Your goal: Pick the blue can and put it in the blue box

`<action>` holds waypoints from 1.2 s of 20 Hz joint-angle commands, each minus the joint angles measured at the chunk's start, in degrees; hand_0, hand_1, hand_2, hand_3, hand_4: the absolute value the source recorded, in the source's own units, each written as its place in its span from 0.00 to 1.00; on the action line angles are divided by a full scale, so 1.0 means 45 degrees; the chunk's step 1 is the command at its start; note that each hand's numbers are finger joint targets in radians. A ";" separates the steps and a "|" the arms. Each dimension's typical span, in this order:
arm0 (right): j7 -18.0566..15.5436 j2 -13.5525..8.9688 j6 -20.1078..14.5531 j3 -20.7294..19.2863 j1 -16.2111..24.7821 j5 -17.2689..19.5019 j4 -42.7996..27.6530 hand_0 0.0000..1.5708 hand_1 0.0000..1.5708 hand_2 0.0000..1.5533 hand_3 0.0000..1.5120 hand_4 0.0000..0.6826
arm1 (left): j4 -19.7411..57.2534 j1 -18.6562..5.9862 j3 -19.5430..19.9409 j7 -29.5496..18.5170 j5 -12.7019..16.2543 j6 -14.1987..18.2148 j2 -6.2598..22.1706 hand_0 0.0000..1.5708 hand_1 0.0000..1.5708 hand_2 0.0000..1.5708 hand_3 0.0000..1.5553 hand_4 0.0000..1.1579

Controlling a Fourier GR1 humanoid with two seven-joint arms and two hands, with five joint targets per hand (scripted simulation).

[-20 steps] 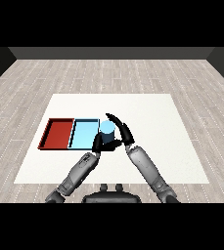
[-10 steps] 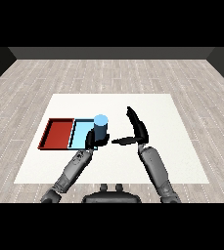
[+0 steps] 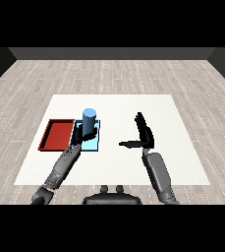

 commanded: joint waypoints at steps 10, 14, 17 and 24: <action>-0.0192 -0.0170 -0.0038 -0.0930 0.0171 -0.0508 0.0561 0.00 0.00 0.00 0.00 0.00 | 0.6031 -0.2542 -0.1053 0.4694 -0.3540 0.0955 0.1843 0.37 0.37 0.32 0.19 0.78; -0.1201 0.0028 0.0297 -0.1005 0.0782 -0.0683 0.1463 0.00 0.00 0.00 0.00 0.00 | 0.8450 -0.3825 -0.1141 0.5108 -0.4043 0.0045 0.1655 0.44 0.44 0.36 0.17 0.76; -0.0962 -0.0095 0.0321 -0.1527 0.0229 -0.0981 0.1978 0.00 0.00 0.00 0.00 0.00 | 1.0091 -0.4490 -0.0809 0.5852 -0.3882 -0.0162 0.0556 0.76 0.76 0.67 0.25 0.73; -0.0834 -0.0397 0.0564 -0.1985 0.0243 -0.1315 0.2159 0.00 0.00 0.00 0.00 0.00 | 1.1687 -0.4875 0.0072 0.6229 -0.3287 -0.0984 -0.0413 0.66 0.66 0.57 0.00 0.71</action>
